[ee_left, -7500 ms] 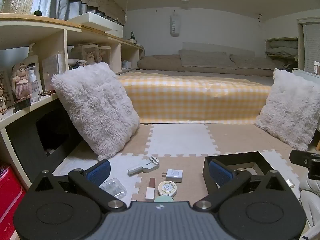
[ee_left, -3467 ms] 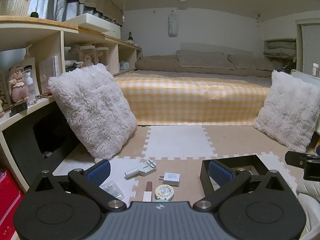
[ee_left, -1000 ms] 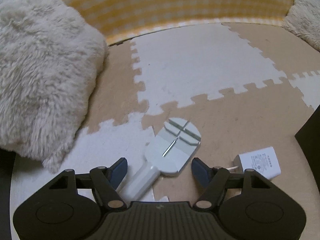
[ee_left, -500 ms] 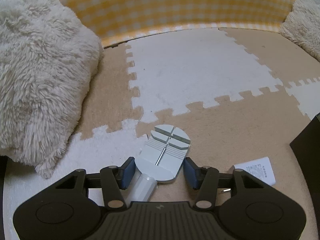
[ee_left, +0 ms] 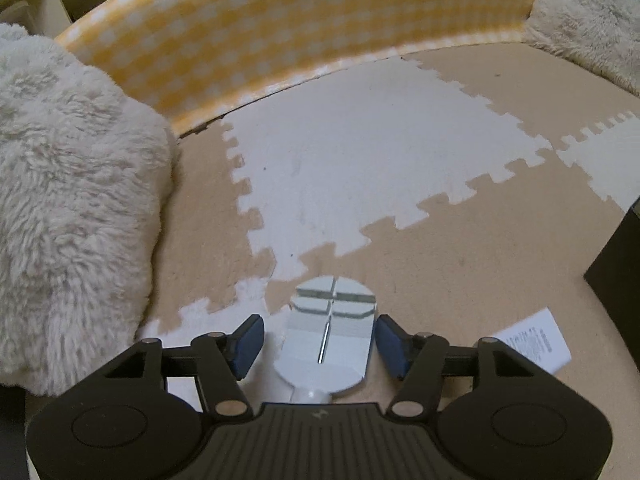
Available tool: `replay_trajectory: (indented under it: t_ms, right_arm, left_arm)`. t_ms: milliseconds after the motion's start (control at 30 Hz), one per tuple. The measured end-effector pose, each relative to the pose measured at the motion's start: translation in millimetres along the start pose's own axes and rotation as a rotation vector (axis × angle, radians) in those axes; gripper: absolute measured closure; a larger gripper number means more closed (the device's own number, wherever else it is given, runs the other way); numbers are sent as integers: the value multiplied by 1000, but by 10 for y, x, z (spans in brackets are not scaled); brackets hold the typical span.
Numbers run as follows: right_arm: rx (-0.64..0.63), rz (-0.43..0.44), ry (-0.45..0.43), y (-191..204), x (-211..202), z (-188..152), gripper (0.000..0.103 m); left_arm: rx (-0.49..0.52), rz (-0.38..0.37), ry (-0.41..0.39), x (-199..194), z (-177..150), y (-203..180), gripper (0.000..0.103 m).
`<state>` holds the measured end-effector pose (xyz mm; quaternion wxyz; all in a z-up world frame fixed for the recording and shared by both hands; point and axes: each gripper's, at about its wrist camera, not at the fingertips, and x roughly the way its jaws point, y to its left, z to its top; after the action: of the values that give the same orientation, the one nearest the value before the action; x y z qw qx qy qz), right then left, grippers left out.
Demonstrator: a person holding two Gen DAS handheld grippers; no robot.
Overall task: Organize rigid objects
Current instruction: 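Lower the left gripper onto the white strap tool and close on it, then carry the strap tool with the left gripper into the black box and release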
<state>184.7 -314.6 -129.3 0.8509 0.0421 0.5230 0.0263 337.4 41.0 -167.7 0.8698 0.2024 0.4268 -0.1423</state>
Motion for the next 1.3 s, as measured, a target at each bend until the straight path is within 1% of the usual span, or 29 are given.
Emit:
replay_trajectory:
  t_ms: [67,100,133,200,300,367,500,600,767,867,1000,1133,1300]
  right_arm:
    - [2,2,1,-7,3,1,96]
    - [3,3,2,-10,4,2,96]
    - [3,3,2,-6,5,1,96]
    - [3,3,2,-6,4,2,96]
    - [2,3,2,-7,4,2,96]
    - [5,6,3,-11,5,3,96]
    - [10,8,3,-19,5,0,96]
    - [10,7,0,-17,0,-3,96]
    - [0,3,-16,-5,-19,-16,96]
    - [-10,-4,-27,15,-37,-22,96]
    - [-7,-10,-26,17,-30,-21,96]
    - [19,-6,-8,-13,-6,-11,96]
    - [31,-5,-1,-13,4,-8,96]
  left_arm:
    - [-27,-29,14,10,12,45,45]
    - [-47,-49,24,9,12,68,49]
    - [-69,-64,35,5,10,89,50]
    - [-69,-69,49,-15,-7,84,52]
    - [-46,-56,59,-52,-30,62,54]
    - [-53,-9,65,-71,-45,48,54]
    - [-144,3,57,-145,-46,114,54]
    - [-234,3,37,-274,-15,179,55]
    - [-337,-25,2,-555,74,180,55]
    - [-392,-65,-30,-765,133,116,56]
    - [-450,-144,-64,-1001,194,-41,56]
    - [-466,-227,-80,-1150,269,-312,56]
    - [-466,-363,-73,-1264,340,-731,56]
